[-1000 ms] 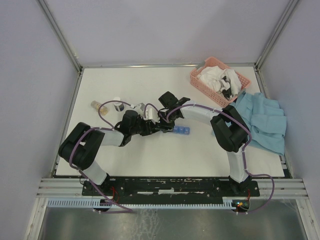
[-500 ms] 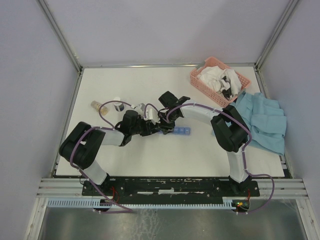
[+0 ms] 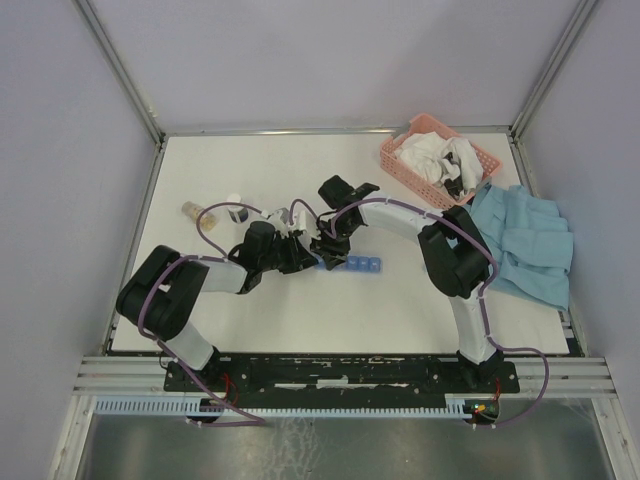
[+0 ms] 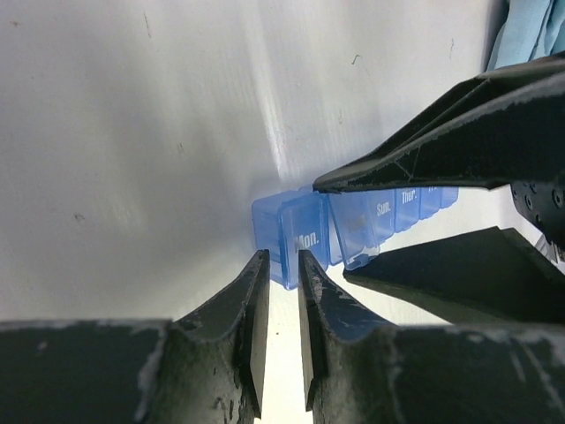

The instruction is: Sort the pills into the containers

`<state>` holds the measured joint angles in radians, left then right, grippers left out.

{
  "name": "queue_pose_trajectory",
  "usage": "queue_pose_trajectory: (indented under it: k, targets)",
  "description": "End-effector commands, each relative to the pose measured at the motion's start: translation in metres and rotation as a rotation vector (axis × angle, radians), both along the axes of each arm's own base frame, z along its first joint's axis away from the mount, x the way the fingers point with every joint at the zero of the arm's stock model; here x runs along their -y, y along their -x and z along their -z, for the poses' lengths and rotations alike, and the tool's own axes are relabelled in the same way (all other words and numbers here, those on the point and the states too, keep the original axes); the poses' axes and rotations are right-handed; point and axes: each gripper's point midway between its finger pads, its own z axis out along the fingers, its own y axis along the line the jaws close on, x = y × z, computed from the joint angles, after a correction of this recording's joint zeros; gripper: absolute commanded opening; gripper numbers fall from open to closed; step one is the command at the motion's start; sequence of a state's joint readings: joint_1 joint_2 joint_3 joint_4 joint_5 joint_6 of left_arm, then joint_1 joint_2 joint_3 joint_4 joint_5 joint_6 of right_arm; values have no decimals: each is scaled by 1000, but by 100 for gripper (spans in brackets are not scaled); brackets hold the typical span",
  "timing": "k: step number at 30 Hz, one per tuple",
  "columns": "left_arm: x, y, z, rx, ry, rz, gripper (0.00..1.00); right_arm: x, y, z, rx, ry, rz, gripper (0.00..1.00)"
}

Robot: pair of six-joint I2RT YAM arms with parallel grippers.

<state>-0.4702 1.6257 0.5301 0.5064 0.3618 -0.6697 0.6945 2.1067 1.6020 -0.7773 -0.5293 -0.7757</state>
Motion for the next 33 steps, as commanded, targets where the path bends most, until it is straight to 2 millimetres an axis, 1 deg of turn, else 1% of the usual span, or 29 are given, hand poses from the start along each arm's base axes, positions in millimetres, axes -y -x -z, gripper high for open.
queue_pose_trajectory:
  k: [1, 3, 4, 6, 8, 15, 21, 25, 27, 28, 30, 32, 33]
  targets:
    - [3, -2, -10, 44, 11, 36, 26, -9, -16, -18, -16, -57, 53, 48]
    - [4, -3, -10, 44, 12, 40, 26, -7, -19, -17, -16, -51, 68, 60]
    - [4, -3, -10, 44, 13, 41, 26, -5, -21, -17, -9, -48, 74, 64]
    - [4, -3, -9, 42, 10, 43, 26, -3, -26, -21, 12, -53, 89, 69]
    - [3, -3, -9, 42, 7, 43, 26, -3, -29, -27, 32, -63, 97, 72]
    - [6, -5, -10, 43, 8, 52, 26, 0, -41, -37, 99, -72, 131, 71]
    - [6, -5, -11, 47, 6, 55, 26, 2, -47, -54, 140, -95, 163, 65]
    - [6, -5, -16, 69, 15, 61, 26, 8, -54, -57, 179, -76, 193, 60]
    - [6, -5, -23, 99, 29, 60, 28, 11, -54, -57, 185, -68, 210, 60]
    - [6, -5, -26, 114, 36, 58, 28, 12, -51, -58, 167, -66, 214, 63]
    - [5, -6, -38, 157, 50, 49, 30, 17, -38, -56, 121, -53, 181, 73]
    - [2, -6, -45, 189, 55, 33, 31, 22, -27, -49, 97, -43, 161, 80]
    - [0, -6, -49, 203, 58, 23, 32, 24, -25, -46, 98, -43, 160, 82]
